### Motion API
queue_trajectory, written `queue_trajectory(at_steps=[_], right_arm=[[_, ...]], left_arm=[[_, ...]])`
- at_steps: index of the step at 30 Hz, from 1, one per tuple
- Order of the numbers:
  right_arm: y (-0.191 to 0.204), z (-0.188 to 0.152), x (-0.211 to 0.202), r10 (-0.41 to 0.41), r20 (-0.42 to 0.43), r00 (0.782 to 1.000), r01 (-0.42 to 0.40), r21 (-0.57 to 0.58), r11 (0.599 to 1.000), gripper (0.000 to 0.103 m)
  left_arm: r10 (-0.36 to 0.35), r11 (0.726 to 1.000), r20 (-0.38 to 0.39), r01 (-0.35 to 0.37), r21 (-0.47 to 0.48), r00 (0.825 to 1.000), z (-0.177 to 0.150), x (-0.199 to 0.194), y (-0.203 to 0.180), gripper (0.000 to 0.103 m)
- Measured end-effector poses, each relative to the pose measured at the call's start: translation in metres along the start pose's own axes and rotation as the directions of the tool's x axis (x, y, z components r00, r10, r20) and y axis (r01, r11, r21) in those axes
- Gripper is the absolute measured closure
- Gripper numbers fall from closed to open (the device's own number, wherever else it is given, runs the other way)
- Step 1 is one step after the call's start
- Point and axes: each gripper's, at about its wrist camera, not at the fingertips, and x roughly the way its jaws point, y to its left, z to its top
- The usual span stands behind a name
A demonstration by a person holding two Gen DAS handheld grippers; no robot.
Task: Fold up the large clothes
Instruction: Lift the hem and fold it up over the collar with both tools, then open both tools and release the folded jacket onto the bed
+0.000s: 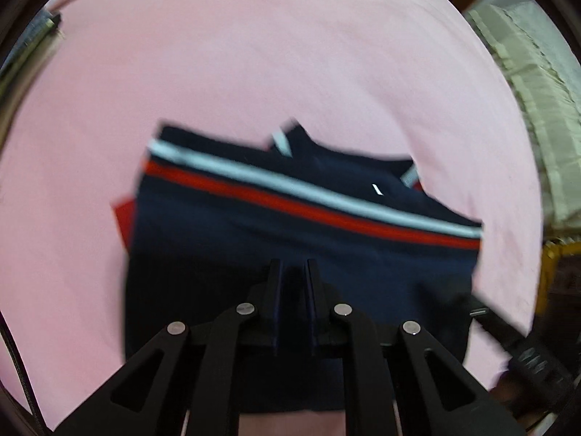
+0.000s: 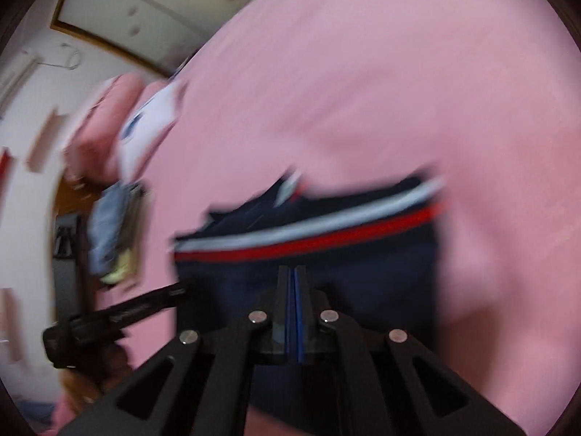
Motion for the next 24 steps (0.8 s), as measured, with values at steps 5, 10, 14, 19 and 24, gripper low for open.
queue_trajectory(at_steps=[5,10,14,19,24], right_arm=[[0.016,-0.031,0.05,0.027,-0.19,0.981,-0.032,-0.025,0.999,0.102],[0.008,-0.036,0.038,-0.123,-0.134,0.983,0.109,-0.103,0.989,0.103],[-0.031,-0.028,-0.004,-0.197,-0.025,0.98,0.197,0.001,0.98,0.103],[-0.065,-0.026,-0.043,-0.403,0.046,0.914,0.399,0.076,0.914,0.103],[-0.07,-0.036,-0.068,-0.389,0.075,0.918,0.382,0.093,0.92,0.103]], left_arm=[[0.053,0.996,-0.058,-0.057,-0.066,0.997,-0.028,0.016,0.022,0.095],[0.052,0.995,-0.007,-0.052,-0.081,0.999,-0.039,0.003,0.043,0.102],[0.056,0.995,0.004,-0.056,-0.082,0.998,-0.038,0.003,0.042,0.102],[0.113,0.992,0.032,-0.11,-0.068,0.993,-0.043,-0.006,0.035,0.102],[0.131,0.991,0.049,-0.132,0.014,0.99,-0.06,-0.028,0.032,0.102]])
